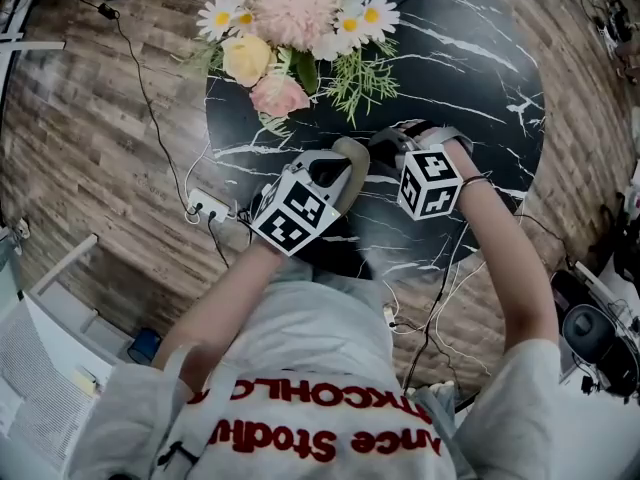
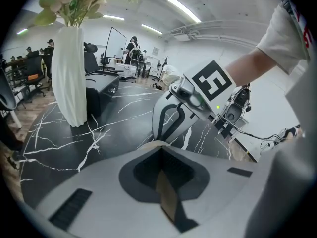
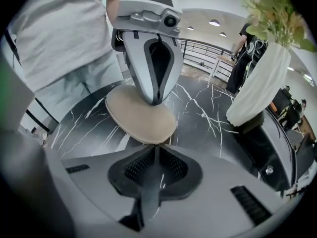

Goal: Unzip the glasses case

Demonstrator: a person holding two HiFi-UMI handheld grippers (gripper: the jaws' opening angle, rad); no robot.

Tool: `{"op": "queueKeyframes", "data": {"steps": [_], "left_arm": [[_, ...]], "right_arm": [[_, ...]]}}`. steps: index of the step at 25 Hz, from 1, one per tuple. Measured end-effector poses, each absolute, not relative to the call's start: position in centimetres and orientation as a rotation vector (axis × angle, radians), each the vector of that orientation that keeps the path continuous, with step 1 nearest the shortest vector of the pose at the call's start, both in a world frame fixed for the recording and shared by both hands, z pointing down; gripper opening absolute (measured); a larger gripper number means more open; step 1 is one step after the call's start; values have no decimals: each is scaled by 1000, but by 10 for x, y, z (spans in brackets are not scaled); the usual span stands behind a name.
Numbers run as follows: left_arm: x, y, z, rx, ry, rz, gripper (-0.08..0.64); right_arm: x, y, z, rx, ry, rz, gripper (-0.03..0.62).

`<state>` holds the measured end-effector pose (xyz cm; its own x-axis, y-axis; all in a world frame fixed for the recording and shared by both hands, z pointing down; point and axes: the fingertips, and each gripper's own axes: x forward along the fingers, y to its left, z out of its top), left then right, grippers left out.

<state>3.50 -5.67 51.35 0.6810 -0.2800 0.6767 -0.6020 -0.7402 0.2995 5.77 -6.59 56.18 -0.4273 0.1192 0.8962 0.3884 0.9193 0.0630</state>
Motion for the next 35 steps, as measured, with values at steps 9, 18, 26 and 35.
{"op": "queueKeyframes", "data": {"steps": [9,18,26,35], "left_arm": [[35,-57,514,2390,-669,844,0],[37,-52,515,2402,-654,842,0],[38,-51,511,2412,-621,804,0],[34,-39,509,2406,-547,971,0]], "right_arm": [[59,-64,560,-459,-1939,-354,32],[74,8,566,-656,-1936,-202,15],[82,-25,565,-59,-2126,-15,18],[64,-53,562,-327,-1995,-186,100]]}}
